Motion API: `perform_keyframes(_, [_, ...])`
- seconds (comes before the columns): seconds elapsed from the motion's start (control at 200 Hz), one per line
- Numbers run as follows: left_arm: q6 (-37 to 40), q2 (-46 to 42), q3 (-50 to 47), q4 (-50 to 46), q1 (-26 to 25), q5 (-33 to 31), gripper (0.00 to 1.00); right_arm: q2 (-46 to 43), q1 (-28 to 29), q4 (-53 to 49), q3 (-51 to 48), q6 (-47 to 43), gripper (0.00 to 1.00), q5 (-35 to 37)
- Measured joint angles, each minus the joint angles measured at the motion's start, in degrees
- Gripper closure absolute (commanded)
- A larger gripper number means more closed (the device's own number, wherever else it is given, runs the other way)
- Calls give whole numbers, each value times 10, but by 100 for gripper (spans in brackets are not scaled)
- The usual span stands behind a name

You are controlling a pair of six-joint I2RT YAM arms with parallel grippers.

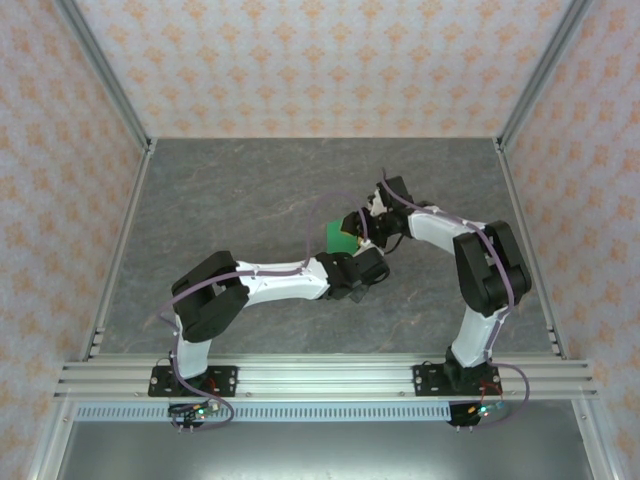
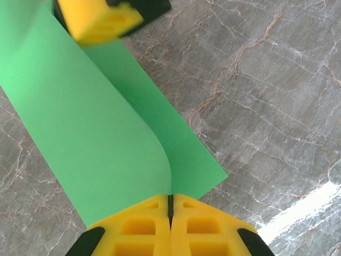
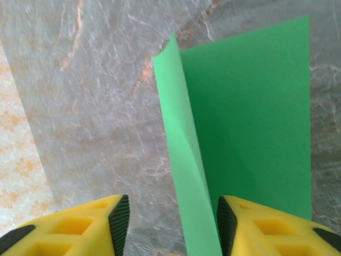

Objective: Fold a paper plane with a square sheet of paper (fold left side to right side)
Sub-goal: Fold the triangle a second time at the center of the table.

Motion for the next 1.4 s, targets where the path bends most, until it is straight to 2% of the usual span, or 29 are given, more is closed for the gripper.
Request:
perform_keyframes(0.1, [-7, 0, -7, 4, 0, 2, 98, 0, 0, -37, 49, -21, 31, 22])
perform_keyframes(0.2, [-12, 0, -13, 5, 0, 2, 98, -1, -6, -56, 92, -35, 28, 38])
perform_keyframes(0.445, [-15, -4, -18, 9, 0, 3, 99, -45, -63, -79, 90, -45, 28, 69])
perform_keyframes(0.475, [-16, -5, -19, 9, 0, 4, 99, -59, -71, -80, 80, -47, 30, 73])
perform_keyframes(0.55, [-17, -12, -19, 9, 0, 5, 99, -103, -89, -78, 43, -54, 44, 81])
perform_keyframes(0.711, [-27, -33, -19, 12, 4, 25, 100, -187, -107, -75, -54, -63, 63, 81])
perform_keyframes(0.966, [-52, -62, -60, 46, 44, 93, 100, -218, -105, -4, -217, -26, 93, 18])
perform_keyframes(1.181, [-71, -82, -93, 70, 71, 144, 100, -218, -76, 85, -306, 24, 99, -26])
perform_keyframes(1.401, [-74, -100, -111, 83, 89, 178, 100, -203, -33, 147, -324, 55, 100, -38])
